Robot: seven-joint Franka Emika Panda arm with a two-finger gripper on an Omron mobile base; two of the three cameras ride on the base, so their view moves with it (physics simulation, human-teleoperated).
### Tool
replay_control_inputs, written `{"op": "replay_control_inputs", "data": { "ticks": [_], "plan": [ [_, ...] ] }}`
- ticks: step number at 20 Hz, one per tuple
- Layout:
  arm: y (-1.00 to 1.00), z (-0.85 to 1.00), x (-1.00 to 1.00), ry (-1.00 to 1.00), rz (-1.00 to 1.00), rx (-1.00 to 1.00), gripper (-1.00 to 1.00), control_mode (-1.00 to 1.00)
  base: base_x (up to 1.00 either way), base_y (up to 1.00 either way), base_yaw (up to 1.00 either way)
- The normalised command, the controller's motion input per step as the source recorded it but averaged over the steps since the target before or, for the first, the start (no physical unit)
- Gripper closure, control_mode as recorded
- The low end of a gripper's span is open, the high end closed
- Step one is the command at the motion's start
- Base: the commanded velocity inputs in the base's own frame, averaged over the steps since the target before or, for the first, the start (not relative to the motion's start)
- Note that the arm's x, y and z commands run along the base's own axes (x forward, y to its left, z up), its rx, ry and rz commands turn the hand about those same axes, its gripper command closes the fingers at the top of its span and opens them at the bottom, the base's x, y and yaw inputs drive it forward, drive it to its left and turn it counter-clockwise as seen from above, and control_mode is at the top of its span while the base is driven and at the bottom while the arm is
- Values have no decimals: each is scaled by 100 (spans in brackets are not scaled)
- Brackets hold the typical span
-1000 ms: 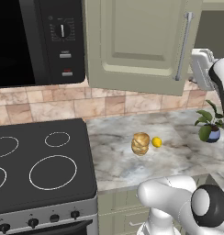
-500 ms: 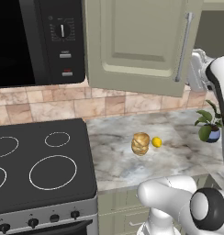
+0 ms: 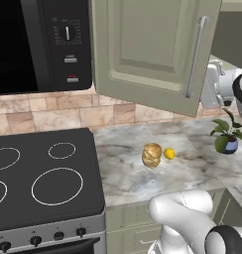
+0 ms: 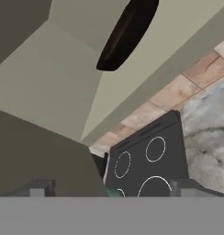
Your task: Pick the pan from the cabinet and place it on the stove. Then turn on the stove burner for the pan.
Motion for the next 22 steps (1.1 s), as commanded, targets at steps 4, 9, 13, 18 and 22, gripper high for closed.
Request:
{"op": "replay_control_inputs", "data": {
  "ticks": [4, 9, 13, 18, 22],
  "plan": [
    [81, 0, -55, -1, 12, 0, -100, -100, 0, 0, 0],
    [81, 0, -48, -2, 9, 0, -100, -100, 0, 0, 0],
    [69, 1, -41, -4, 6, 0, -100, -100, 0, 0, 0],
    [61, 2, -36, -6, 3, 0, -100, -100, 0, 0, 0],
    [53, 1, -26, -6, 2, 0, -100, -100, 0, 0, 0]
  ]
}}
